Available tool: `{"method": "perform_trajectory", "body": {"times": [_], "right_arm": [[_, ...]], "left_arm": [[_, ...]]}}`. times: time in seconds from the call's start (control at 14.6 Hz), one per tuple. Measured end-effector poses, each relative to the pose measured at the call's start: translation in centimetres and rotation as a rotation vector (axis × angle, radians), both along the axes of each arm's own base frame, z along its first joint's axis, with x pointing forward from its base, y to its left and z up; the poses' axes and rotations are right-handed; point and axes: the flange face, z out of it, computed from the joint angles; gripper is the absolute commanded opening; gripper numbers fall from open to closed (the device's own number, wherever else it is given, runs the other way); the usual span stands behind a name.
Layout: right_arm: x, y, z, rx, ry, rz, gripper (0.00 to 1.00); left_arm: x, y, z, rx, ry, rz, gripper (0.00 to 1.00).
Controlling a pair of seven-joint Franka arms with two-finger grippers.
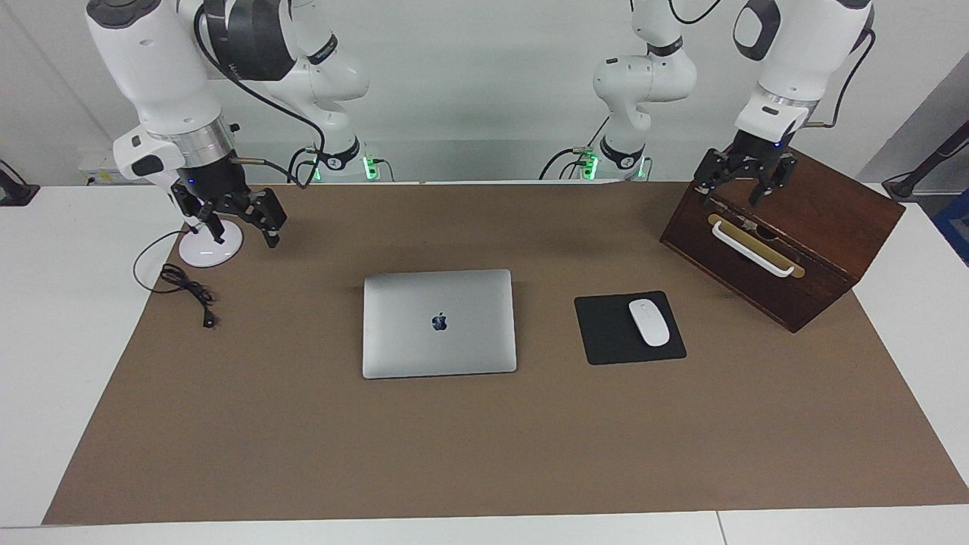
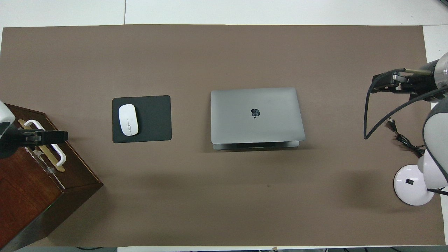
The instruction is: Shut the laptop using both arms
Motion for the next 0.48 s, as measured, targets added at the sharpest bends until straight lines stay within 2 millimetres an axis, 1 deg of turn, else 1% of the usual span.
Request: {"method": "perform_trajectory", "body": {"times": [0.14, 0.27, 0.48], "right_arm": [[-0.2, 0.1, 0.8, -0.020, 0.009, 0.007, 1.00], [-0.3, 0.2, 1.9, -0.023, 0.010, 0.011, 1.00], [-0.4, 0.2, 2.6, -0.028, 0.007, 0.044, 1.00]], "left_arm": [[0.5, 0.4, 1.0, 0.000, -0.014, 0.014, 1.00], [1.3, 0.5, 1.9, 0.000, -0.009, 0.017, 1.00], [2.8, 0.4, 4.3, 0.002, 0.025, 0.019, 1.00]]}}
